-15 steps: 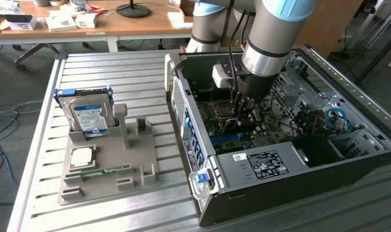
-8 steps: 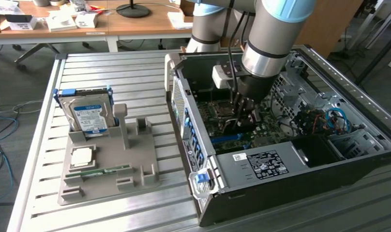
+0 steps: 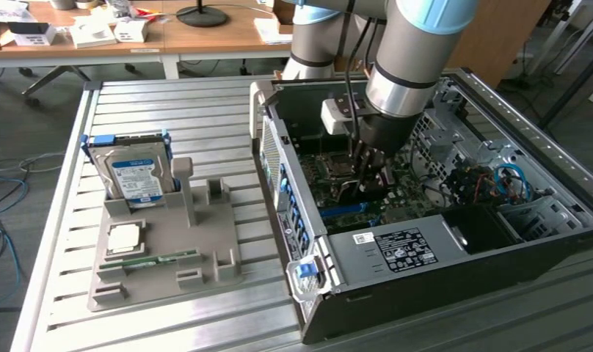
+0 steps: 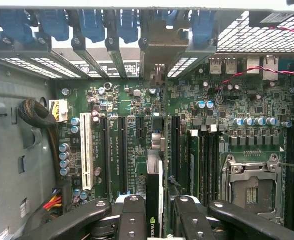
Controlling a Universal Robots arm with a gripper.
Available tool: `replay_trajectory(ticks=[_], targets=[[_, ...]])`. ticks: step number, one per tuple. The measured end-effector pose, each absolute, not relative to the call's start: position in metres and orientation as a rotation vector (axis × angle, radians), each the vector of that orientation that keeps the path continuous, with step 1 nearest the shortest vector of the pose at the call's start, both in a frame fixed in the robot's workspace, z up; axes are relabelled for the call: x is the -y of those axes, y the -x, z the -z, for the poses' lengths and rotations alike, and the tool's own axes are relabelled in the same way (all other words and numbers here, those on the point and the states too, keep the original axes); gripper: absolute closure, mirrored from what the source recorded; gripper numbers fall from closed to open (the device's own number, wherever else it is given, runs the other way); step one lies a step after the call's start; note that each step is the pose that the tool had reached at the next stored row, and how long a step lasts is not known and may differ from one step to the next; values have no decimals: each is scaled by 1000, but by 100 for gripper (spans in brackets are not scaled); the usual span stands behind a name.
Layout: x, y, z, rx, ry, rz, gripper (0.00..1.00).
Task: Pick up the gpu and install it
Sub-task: 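Insert the gpu into the slot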
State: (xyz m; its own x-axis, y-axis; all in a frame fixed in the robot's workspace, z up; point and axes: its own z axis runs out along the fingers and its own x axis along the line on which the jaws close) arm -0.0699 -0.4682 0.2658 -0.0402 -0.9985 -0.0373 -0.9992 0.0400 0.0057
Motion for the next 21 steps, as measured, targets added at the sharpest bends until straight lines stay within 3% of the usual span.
replay_trajectory(ticks=[21], targets=[[468,70,-261,-2249,2160,-47,74]])
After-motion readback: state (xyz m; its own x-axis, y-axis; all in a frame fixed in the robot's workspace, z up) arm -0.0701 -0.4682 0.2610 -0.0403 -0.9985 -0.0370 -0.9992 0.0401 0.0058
